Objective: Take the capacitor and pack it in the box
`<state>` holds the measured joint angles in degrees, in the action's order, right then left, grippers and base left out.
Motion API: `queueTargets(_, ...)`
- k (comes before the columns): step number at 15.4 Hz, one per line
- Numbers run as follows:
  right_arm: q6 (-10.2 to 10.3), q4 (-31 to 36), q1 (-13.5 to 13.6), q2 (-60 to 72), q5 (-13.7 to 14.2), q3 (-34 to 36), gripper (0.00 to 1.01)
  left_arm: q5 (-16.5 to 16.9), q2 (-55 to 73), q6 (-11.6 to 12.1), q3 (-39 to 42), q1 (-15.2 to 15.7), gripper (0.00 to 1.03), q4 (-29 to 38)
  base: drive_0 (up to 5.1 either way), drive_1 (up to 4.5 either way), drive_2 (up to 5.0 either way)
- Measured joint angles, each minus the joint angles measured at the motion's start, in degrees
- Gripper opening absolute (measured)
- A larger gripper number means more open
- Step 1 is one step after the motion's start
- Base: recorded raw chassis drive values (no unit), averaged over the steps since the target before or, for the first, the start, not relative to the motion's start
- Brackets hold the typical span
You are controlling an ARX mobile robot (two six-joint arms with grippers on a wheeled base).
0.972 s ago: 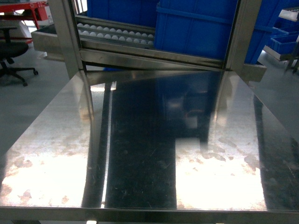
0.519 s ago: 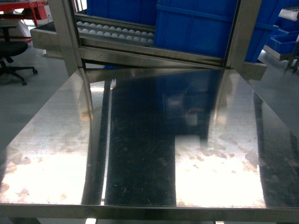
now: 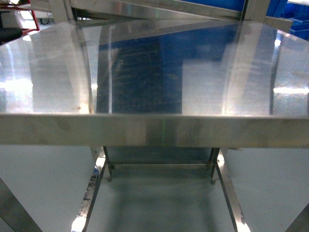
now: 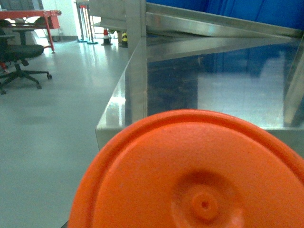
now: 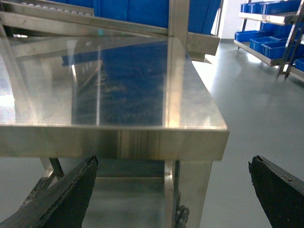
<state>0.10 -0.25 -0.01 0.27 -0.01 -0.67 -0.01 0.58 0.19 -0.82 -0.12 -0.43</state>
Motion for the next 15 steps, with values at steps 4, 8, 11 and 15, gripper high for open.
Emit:
queueTargets(4, 0.02, -0.02, 0.0, 0.0, 0.0, 0.0, 0.98, 0.0, 0.0, 0.0, 0.02, 0.0, 0.43, 0.0, 0.0, 0.0, 0.0)
queueTargets(8, 0.0, 0.0, 0.0, 0.0, -0.04, 0.0, 0.98, -0.02, 0.0, 0.0, 0.02, 0.0, 0.43, 0.04, 0.0, 0.0, 0.0)
queueTargets(11, 0.07, 0.0, 0.0, 0.0, 0.0, 0.0, 0.98, 0.0, 0.0, 0.0, 0.0, 0.0, 0.43, 0.0, 0.0, 0.0, 0.0)
queueTargets(15, 0.07, -0.09, 0.0, 0.0, 0.02, 0.0, 0.98, -0.15, 0.0, 0.02, 0.02, 0.0, 0.43, 0.0, 0.0, 0.0, 0.0)
